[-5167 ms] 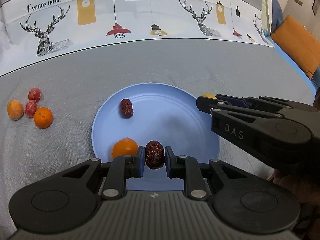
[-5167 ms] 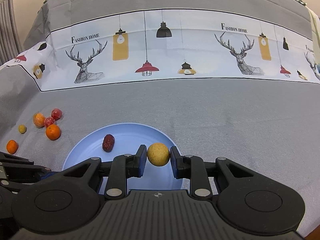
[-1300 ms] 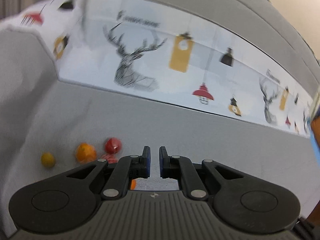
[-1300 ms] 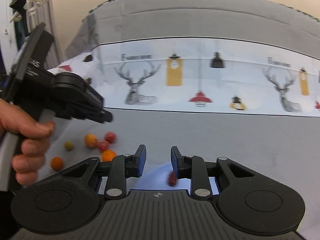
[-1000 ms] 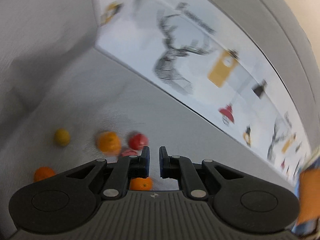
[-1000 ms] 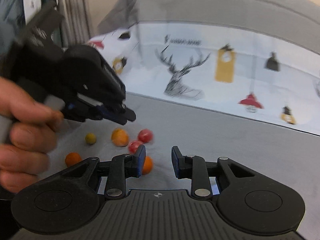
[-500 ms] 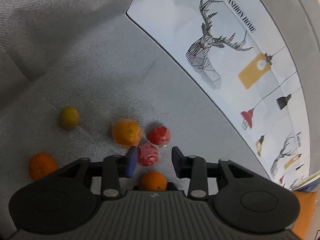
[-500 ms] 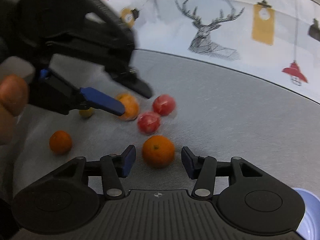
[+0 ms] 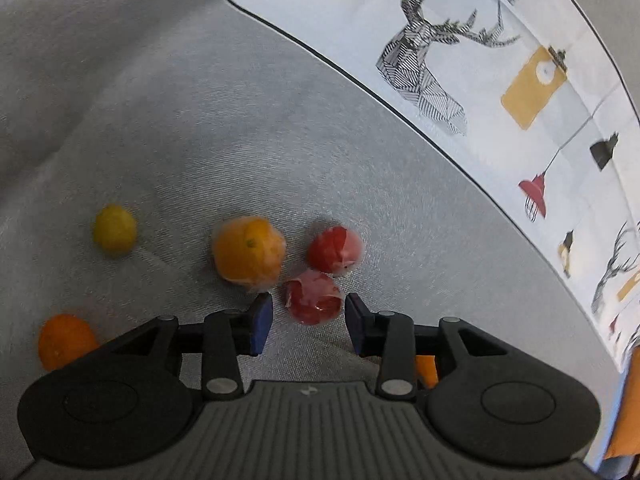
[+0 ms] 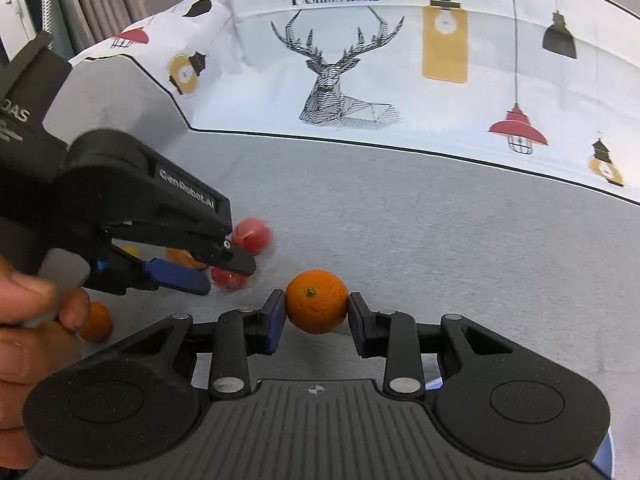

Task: Organize fruits
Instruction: 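Grasp a red round fruit from the pile with the left gripper while the right gripper grasps a mandarin orange, then carry the red fruit with the left gripper while the right gripper carries the orange over the plate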

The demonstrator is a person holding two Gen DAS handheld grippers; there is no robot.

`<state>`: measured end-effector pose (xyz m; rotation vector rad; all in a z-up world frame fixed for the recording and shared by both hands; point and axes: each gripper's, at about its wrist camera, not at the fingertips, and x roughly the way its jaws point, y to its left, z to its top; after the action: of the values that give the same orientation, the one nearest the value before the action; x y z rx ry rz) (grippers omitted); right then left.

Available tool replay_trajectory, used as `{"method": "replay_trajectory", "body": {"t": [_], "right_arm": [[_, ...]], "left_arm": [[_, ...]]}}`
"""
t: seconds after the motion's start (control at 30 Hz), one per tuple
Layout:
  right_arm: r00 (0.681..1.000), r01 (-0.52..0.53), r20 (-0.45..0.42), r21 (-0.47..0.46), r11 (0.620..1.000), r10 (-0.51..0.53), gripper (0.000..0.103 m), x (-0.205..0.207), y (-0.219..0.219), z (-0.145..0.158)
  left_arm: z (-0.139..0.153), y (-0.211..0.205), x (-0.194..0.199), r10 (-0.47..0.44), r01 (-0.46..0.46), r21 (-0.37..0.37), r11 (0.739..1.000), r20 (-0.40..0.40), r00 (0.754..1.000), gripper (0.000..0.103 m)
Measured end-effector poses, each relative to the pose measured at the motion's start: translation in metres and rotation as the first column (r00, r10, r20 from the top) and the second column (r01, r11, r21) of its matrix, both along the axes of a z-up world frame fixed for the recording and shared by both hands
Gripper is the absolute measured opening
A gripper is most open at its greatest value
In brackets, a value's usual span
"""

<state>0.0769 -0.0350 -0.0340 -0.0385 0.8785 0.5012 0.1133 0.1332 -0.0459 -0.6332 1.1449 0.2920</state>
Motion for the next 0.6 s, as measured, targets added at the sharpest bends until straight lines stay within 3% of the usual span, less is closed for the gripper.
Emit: {"method": "replay_trajectory", "body": {"t": [0.07,0.13,0.27,0.37,0.6], "right_arm": [[1.0,0.003,0.003,0.0,1.0,-0.003,0.035,-0.002,-0.002,0.001],[1.0,0.006,0.006,0.001,1.0,-0.006,0.035,-0.002,-0.002,0.002],[1.0,0.014,0.026,0.0,1.0,-0.014,0.035,-0.002,-0.003,0.008],[0.997,0.014,0.071,-0.026,1.0,-0.012,0.035,-0.01,-0.01,0.023],[0.983,0.081,0.166,0.018,0.997,-0.083,0.035,-0.04,-0.068,0.072]], "left_arm": [[-0.001,-0.003,0.001,-0.013,0.013,0.016,1.0,0.0,1.0,0.043],[-0.001,-0.006,0.001,-0.031,0.031,0.036,0.999,0.005,1.0,0.033],[0.007,-0.01,-0.003,-0.056,0.055,0.117,0.992,0.009,0.998,0.032],[0.029,-0.02,-0.02,-0.11,0.096,0.163,0.982,0.077,0.991,0.032],[0.084,-0.073,-0.051,-0.245,0.173,0.341,0.924,0.179,0.953,0.032]]}}
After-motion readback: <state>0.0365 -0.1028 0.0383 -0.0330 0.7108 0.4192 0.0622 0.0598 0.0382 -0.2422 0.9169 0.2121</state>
